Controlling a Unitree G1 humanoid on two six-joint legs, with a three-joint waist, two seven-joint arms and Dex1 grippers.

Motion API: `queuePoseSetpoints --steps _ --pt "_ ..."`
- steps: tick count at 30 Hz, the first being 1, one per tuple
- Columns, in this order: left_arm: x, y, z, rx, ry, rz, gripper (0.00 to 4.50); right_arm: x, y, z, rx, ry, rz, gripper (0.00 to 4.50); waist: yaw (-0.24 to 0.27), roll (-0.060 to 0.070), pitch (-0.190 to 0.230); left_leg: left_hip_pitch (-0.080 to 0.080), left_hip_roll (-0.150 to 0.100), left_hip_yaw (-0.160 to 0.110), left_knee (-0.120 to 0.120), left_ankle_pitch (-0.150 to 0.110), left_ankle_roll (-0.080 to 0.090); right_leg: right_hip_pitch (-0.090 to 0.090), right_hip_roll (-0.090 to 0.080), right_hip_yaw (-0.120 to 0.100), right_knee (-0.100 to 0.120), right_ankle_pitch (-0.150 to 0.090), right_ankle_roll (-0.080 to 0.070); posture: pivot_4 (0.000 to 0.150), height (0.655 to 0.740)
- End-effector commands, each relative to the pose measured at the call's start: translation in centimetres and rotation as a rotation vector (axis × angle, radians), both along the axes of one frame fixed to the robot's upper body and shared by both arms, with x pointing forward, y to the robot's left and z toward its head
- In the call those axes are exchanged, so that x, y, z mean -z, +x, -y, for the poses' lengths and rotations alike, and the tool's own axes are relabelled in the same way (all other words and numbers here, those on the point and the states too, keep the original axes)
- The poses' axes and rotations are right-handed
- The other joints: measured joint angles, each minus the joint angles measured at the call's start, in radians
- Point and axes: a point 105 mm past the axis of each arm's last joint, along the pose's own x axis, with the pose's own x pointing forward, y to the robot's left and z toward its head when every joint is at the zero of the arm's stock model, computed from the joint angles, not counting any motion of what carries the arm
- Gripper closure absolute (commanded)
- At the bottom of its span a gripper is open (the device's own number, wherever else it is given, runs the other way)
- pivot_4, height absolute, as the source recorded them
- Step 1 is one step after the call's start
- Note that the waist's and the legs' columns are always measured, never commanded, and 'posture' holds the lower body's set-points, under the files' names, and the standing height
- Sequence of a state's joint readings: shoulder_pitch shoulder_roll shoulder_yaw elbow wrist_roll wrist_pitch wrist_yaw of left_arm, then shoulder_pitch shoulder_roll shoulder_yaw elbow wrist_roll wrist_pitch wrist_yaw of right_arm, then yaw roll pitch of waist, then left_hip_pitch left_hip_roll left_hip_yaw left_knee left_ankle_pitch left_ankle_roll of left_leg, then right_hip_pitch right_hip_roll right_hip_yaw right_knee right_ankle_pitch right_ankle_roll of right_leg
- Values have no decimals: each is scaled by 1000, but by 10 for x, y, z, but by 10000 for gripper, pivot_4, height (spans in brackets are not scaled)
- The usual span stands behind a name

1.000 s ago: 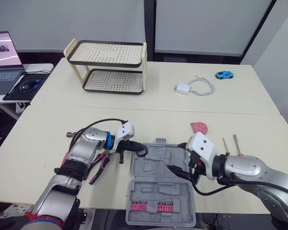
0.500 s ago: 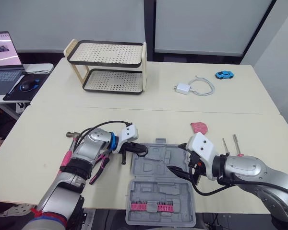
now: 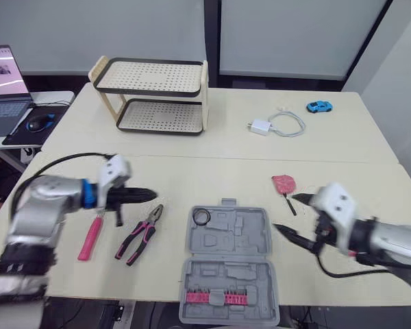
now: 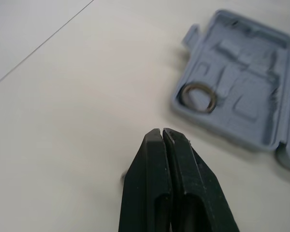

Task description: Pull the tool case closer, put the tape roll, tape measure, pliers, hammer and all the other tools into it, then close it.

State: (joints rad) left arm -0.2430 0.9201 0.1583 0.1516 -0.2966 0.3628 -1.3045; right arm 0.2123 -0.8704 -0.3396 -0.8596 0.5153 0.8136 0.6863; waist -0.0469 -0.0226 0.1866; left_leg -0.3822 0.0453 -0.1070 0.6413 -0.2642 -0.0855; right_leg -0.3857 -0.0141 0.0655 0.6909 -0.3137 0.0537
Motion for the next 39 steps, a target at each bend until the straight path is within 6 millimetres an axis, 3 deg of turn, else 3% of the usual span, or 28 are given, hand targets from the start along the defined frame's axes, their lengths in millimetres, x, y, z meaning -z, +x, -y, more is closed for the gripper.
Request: queuePoseSetpoints --steps 1,2,5,9,17,18,23,26,31,34,39 --pt "-1 -23 -50 -202 16 -4 44745 -7 -10 52 84 -88 17 0 2 0 0 0 0 0 0 0 0 0 0 0 -1 0 0 1500 7350" --pt "3 -31 -61 -246 25 -16 44745 -4 -15 64 103 -104 2 0 3 0 0 0 0 1 -1 0 0 1 0 0 -3 0 0 1500 7350" --pt "16 -62 -96 -381 60 -63 39184 8 -33 101 190 -152 -71 0 7 -1 0 1 0 2 -1 0 0 2 -1 1 -5 0 0 1500 7350" --pt "31 -95 -124 -487 70 -129 26892 23 -51 128 271 -151 -161 0 10 -1 0 3 1 2 -1 0 0 5 -1 0 -9 -1 1 1500 7350" --pt "47 -118 -133 -529 76 -179 1851 35 -67 148 317 -145 -242 0 14 -1 0 4 1 6 -2 0 -1 6 -2 3 -10 -2 4 1500 7350" --pt "49 -119 -132 -530 73 -182 179 36 -68 148 316 -146 -247 0 14 -1 0 4 1 6 -2 0 -1 6 -2 3 -10 -2 3 1500 7350" --pt "49 -118 -128 -526 69 -165 179 37 -63 150 311 -144 -236 0 14 -1 0 5 1 6 -3 0 -1 6 -2 4 -10 -2 3 1500 7350" --pt "41 -111 -119 -481 63 -134 179 33 -58 145 296 -130 -212 0 14 -1 -1 5 1 7 -3 0 -1 6 -2 4 -10 -2 3 1500 7350" --pt "25 -88 -88 -345 21 -83 179 24 -39 121 249 -62 -142 0 14 -1 -1 5 1 6 -3 0 -1 6 -2 4 -10 1 1 1500 7350" --pt "5 -59 -40 -162 -41 3 179 19 -15 91 207 -8 -52 0 14 -1 -1 5 1 6 -3 0 -1 7 -1 4 -10 1 2 1500 7350" --pt "-17 -42 19 82 -100 70 179 28 10 59 248 83 -7 0 15 0 -1 4 0 5 -2 0 -1 7 -1 4 -10 2 3 1500 7350"
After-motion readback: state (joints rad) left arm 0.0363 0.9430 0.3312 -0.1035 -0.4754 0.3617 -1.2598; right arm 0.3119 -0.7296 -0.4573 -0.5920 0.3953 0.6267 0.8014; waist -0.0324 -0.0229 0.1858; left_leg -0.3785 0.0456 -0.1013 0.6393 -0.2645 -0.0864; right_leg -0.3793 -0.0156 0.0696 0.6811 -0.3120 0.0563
